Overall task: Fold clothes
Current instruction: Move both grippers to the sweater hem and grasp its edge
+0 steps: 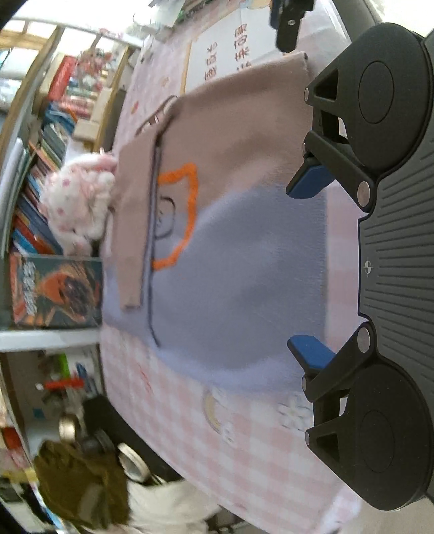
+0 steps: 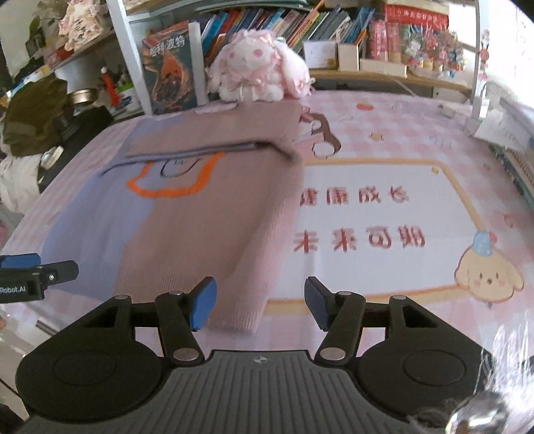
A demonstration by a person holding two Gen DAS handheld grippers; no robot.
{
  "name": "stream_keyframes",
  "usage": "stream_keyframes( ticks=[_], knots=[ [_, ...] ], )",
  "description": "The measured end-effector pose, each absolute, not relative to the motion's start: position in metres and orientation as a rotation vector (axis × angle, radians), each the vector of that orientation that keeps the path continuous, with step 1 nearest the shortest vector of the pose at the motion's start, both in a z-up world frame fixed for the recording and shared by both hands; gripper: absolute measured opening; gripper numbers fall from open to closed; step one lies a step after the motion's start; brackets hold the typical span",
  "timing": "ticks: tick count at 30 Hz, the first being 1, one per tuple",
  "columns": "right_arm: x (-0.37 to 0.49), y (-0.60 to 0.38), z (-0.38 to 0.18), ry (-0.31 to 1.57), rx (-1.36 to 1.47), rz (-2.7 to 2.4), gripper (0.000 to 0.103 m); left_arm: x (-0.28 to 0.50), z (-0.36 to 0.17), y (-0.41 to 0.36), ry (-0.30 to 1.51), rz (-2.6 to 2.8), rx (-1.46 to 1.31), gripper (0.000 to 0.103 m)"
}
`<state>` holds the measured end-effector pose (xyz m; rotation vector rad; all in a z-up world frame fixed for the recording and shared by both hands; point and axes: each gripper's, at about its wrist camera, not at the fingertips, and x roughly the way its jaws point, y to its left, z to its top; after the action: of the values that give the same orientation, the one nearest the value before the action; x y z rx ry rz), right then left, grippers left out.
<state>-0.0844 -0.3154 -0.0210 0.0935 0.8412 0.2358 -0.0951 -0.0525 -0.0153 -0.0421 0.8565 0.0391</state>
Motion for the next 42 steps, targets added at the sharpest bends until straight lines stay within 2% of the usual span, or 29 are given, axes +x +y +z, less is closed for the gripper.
stream_keyframes(
  ticks=[11,14,16,18,22,29,33,35,36,37,38,39,42],
  knots=[
    [-0.105,-0.326,-0.031,0.875,0.137,0.263,0.057,-0.121,-0.017,-0.029,0.833,0.199,-0.094,0.09],
    [-0.105,-0.327,-0.033,0.881,0.167,0.249,0.057,-0.123,-0.021,-0.011,0.833,0.207,-0.141,0.077],
    [-0.103,-0.326,-0.035,0.882,0.193,0.24,0.056,-0.12,-0.025,0.004,0.85,0.21,-0.175,0.05],
    [-0.1,-0.323,-0.037,0.882,0.213,0.233,0.054,-0.115,-0.03,0.02,0.875,0.226,-0.221,0.038],
    [-0.091,-0.311,-0.037,0.879,0.192,0.211,0.045,-0.105,-0.035,0.043,0.868,0.229,-0.296,0.037],
    [-0.074,-0.296,-0.034,0.876,0.211,0.133,0.044,-0.083,-0.038,0.066,0.86,0.182,-0.367,0.037],
    [-0.065,-0.29,-0.037,0.899,0.249,0.085,0.04,-0.071,-0.043,0.071,0.885,0.145,-0.362,0.037],
    [-0.06,-0.287,-0.039,0.914,0.255,0.051,0.037,-0.068,-0.045,0.072,0.894,0.131,-0.366,0.023],
    [-0.059,-0.287,-0.041,0.918,0.264,0.034,0.034,-0.067,-0.046,0.073,0.9,0.12,-0.377,0.01],
    [-0.058,-0.286,-0.042,0.923,0.274,0.016,0.028,-0.066,-0.047,0.073,0.906,0.108,-0.389,0.004],
    [-0.058,-0.286,-0.042,0.918,0.274,-0.003,0.022,-0.067,-0.043,0.071,0.892,0.096,-0.376,0.004],
    [-0.057,-0.282,-0.041,0.913,0.27,-0.012,0.011,-0.068,-0.04,0.069,0.876,0.086,-0.361,0.003],
    [-0.059,-0.267,-0.03,0.857,0.23,0.025,0.01,-0.073,-0.024,0.056,0.814,0.032,-0.289,0.004]
  ],
)
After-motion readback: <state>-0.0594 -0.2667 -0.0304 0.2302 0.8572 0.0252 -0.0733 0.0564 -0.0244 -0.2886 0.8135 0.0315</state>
